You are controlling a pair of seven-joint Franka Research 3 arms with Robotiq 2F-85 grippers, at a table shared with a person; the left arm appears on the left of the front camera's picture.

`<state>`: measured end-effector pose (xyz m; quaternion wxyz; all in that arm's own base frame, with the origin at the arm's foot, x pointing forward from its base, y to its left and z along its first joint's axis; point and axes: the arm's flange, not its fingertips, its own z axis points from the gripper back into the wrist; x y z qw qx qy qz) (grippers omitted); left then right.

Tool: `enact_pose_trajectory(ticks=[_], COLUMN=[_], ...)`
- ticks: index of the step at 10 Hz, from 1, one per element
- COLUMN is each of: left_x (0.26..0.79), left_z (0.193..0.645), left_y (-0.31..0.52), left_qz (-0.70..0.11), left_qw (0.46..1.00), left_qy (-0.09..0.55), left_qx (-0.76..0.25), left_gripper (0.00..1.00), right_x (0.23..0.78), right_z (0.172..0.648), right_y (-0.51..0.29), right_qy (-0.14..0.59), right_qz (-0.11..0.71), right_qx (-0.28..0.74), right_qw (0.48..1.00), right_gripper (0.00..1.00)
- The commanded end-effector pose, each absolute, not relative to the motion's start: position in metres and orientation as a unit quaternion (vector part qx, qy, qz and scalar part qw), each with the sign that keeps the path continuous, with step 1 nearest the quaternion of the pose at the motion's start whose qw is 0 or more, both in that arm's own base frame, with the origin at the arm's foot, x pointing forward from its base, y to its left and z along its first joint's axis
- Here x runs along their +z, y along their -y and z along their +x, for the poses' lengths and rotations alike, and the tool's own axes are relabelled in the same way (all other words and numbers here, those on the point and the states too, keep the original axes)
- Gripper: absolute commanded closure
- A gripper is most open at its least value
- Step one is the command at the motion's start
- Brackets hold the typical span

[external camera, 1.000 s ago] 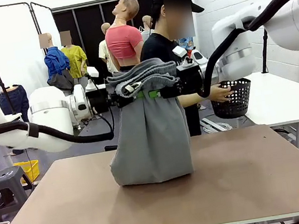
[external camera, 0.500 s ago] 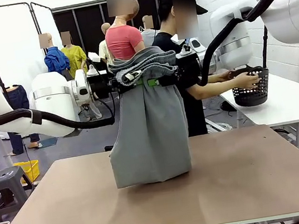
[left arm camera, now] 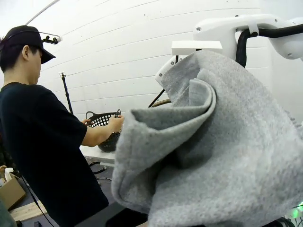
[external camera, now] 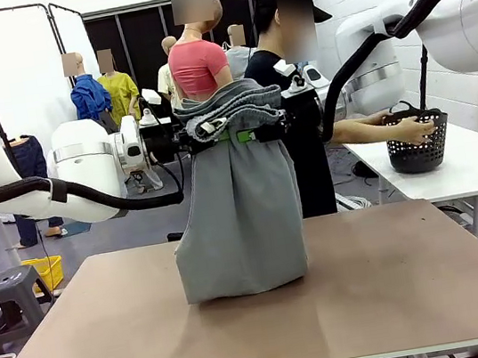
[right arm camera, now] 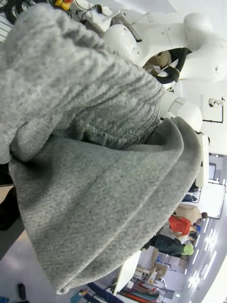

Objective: Fold the training pants.
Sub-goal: Fold the Training pants in half.

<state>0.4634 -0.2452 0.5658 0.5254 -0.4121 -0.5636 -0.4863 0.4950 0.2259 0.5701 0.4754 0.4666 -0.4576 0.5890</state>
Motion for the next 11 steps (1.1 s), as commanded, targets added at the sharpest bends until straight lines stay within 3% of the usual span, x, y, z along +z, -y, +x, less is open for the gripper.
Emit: enact_pose_trajectory(ticks=[1, 4, 11], left_x=[0.569, 0.587, 0.617], left_z=[0.490, 0.528, 0.616], left_y=[0.247, 0.252, 0.274], left_qz=[-0.419, -0.439, -0.369], left_qw=[0.546, 0.575, 0.551], left_qy=[0.543, 0.509, 0.553], left_qx=[-0.481, -0.466, -0.505], left_gripper=[1.00, 1.00, 1.00], right_x=[0.572, 0.586, 0.645], right_z=[0.520, 0.559, 0.633], right_y=[-0.228, -0.230, -0.235], right_qy=[0.447, 0.421, 0.462], right_qz=[0.488, 0.516, 0.394], right_qx=[0.573, 0.557, 0.591], right_qw=[0.484, 0.497, 0.530], right_gripper=[1.00, 1.00, 1.00])
